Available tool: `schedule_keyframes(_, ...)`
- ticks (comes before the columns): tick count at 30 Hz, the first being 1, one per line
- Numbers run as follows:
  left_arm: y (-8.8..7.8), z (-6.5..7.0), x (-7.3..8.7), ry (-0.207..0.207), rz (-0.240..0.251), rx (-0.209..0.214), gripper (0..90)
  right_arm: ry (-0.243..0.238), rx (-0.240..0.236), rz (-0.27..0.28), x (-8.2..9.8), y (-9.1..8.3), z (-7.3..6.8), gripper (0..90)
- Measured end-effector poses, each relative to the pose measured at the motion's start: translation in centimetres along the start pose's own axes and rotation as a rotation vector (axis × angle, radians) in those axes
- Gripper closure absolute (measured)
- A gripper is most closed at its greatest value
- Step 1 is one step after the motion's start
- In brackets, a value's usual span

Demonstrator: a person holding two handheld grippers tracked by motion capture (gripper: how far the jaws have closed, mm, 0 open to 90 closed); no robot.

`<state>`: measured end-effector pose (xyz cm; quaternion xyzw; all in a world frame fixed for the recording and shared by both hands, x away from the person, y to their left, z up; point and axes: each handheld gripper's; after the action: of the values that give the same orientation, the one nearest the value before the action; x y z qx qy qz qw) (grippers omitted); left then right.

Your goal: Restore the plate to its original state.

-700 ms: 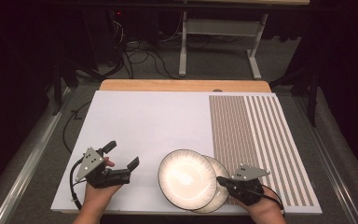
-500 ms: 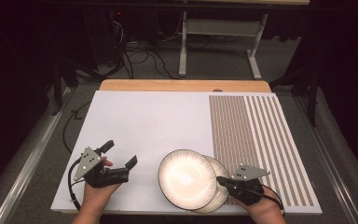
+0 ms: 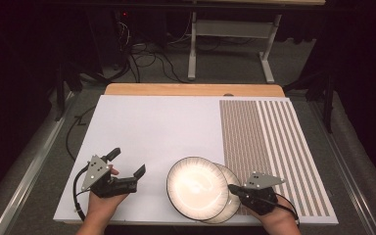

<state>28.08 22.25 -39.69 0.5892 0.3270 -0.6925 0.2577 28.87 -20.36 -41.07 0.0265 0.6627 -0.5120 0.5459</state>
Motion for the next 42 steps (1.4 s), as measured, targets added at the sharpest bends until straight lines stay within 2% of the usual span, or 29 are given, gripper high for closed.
schedule_keyframes(11, 0.12, -0.06, 0.02, 0.008, -0.031, -0.006, 0.6, 0.002, -0.001, -0.001, -0.06, -0.06, 0.02, 90.0)
schedule_keyframes(22, 0.13, 0.14, -0.08, 0.027, -0.037, -0.004, 0.6, 0.001, -0.005, 0.001, -0.01, -0.03, 0.07, 90.0)
schedule_keyframes(36, 0.19, 0.27, -0.11, 0.032, -0.039, 0.01, 0.6, -0.001, -0.003, 0.001, 0.02, -0.1, 0.22, 90.0)
schedule_keyframes(42, 0.19, 0.28, -0.11, 0.032, -0.04, 0.013, 0.6, 0.013, 0.004, 0.004, 0.07, -0.29, 0.43, 90.0)
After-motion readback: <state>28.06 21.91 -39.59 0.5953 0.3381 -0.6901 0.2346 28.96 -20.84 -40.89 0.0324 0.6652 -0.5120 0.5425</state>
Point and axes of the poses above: each handheld gripper's, and its own axes: y roughly forward along the jaws, x roughly out of its underside, z roughly to its right, and after that the axes turned 9 degrees about x, right-handed
